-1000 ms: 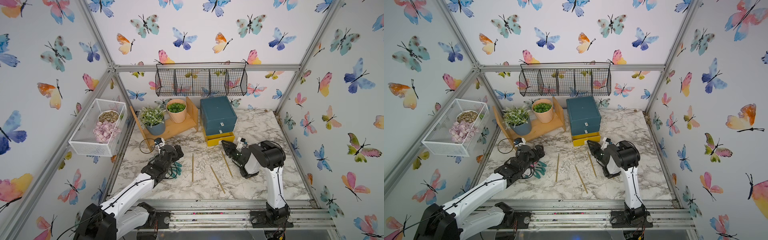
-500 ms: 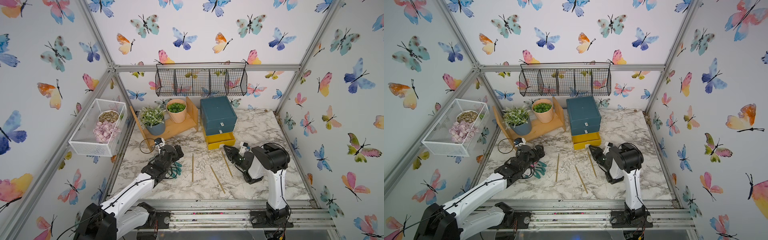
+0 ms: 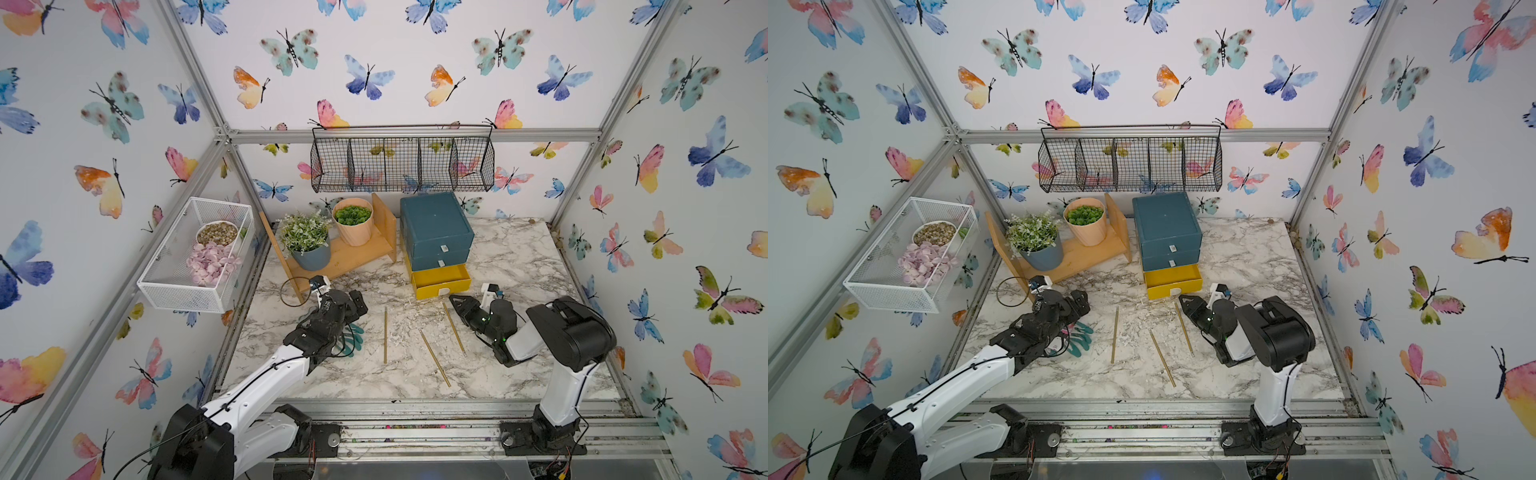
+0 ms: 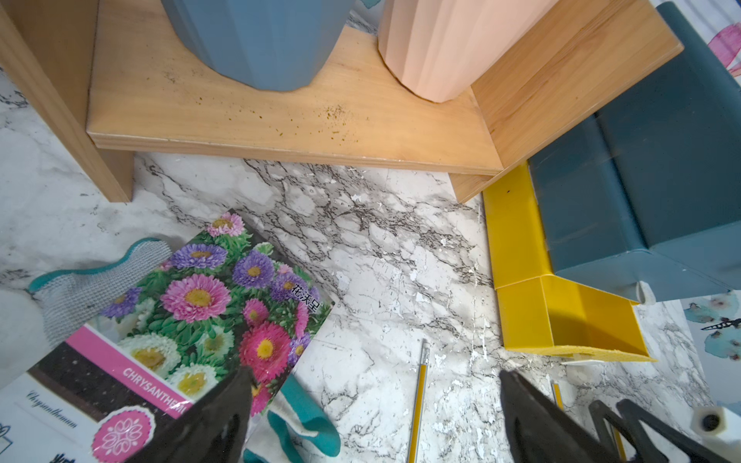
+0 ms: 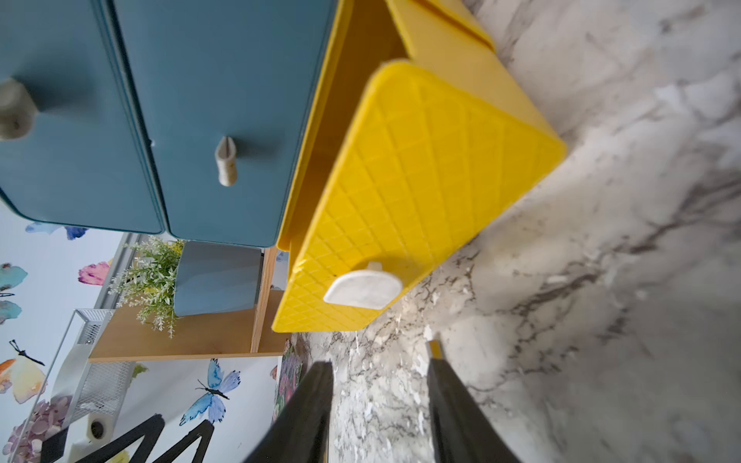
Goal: Please place the pencils in the drawer according to their color
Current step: Open the drawer in the storage box.
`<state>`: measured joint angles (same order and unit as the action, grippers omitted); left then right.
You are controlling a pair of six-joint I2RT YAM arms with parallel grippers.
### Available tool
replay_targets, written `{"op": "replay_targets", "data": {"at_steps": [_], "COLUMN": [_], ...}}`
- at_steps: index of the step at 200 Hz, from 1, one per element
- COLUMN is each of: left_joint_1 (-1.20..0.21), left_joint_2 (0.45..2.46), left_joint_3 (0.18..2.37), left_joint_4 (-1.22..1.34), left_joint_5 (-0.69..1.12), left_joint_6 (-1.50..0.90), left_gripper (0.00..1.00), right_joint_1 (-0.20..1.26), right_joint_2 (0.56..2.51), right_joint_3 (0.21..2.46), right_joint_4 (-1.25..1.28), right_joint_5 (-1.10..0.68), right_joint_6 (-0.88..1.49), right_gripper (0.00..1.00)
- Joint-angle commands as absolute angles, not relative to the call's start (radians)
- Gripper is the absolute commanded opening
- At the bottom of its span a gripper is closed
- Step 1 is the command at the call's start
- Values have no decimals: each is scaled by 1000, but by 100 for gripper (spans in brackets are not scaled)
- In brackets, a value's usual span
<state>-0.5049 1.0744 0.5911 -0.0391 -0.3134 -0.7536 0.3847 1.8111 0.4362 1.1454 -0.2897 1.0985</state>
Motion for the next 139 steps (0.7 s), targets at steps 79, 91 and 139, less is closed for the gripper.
{"op": "replay_targets", "data": {"at_steps": [79, 91, 139], "left_joint_1": [-503, -503, -504], "left_joint_2": [1088, 1086, 1080], "left_joint_3": [603, 603, 601], "left_joint_4": [1, 1, -6], "left_joint_5": [-253, -252, -258], "left_joint_6": [-742, -742, -742], "left_gripper": [99, 98, 98], "right_joint_1": [328, 298, 204], "right_joint_2": [1647, 1690, 1836], "right_joint_3": [914, 968, 1143], "right_joint_4": [136, 102, 0], "right_joint_5": [-4, -44, -186], "right_joint_6": [681, 666, 590], "right_gripper": [54, 54, 53]}}
